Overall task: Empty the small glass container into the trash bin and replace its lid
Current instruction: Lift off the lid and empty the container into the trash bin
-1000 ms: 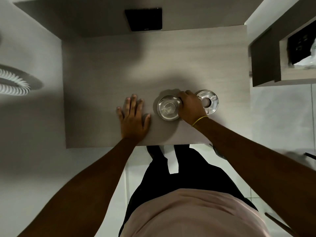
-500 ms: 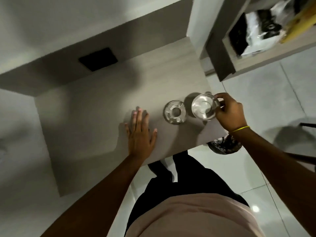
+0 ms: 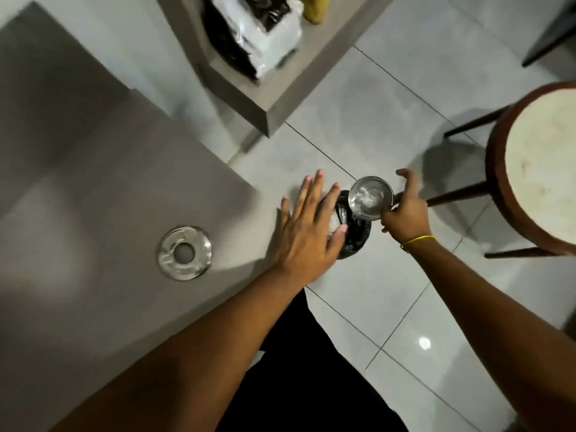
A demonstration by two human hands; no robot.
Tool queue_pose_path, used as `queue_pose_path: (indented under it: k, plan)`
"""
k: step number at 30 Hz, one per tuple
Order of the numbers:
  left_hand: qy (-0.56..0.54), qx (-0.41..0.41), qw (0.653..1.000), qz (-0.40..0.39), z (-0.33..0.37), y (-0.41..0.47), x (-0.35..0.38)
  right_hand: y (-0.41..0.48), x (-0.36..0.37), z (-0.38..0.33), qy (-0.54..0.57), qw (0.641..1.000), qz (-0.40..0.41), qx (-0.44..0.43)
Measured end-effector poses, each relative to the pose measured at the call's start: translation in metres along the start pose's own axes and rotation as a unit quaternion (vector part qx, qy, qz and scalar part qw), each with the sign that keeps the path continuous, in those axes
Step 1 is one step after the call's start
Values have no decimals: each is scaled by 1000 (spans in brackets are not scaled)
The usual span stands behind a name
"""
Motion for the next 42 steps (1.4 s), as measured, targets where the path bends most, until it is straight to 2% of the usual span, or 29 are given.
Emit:
queue_pose_path:
  k: [4,6,10,15,18,23,30,36,40,42]
  plan:
    - [-97,42,994,-1,70,0,85,2,25,36,-33,995,-2,-95]
    - [-110,37,993,-25,76,-14,128,6,45,54,-53,988,-13,-143]
    - [-34,-7,996,-80,18,-57,220,27,114,122,-121,978,-61,-157]
    - [61,-44,994,-84,-61,-92,275,43,182,170,-218,947,-89,-220]
    - [70,-72,992,-77,-92,-108,291,49,212,192,-271,927,-92,-244]
    - [59,-71,993,-77,-108,-124,302,53,231,198,-258,924,-99,-265]
    - [66,-79,989,-103,-124,-137,307,43,255,187,-300,894,-129,-306]
    - [82,-75,989,-98,-134,-137,303,35,269,177,-368,844,-143,-362]
    - [70,-90,987,-112,-133,-139,305,19,279,169,-414,789,-142,-432]
    - [57,-95,988,-111,-130,-138,306,19,280,166,-426,781,-135,-437]
Point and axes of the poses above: each hand's wrist, its own y-axis towards the middle knuckle, its own x-axis out of the palm, z = x × y, the point moved 9 cm from there along y, towards the middle knuckle, and after that the axes turned 14 degrees about z, right-handed, at the moved point
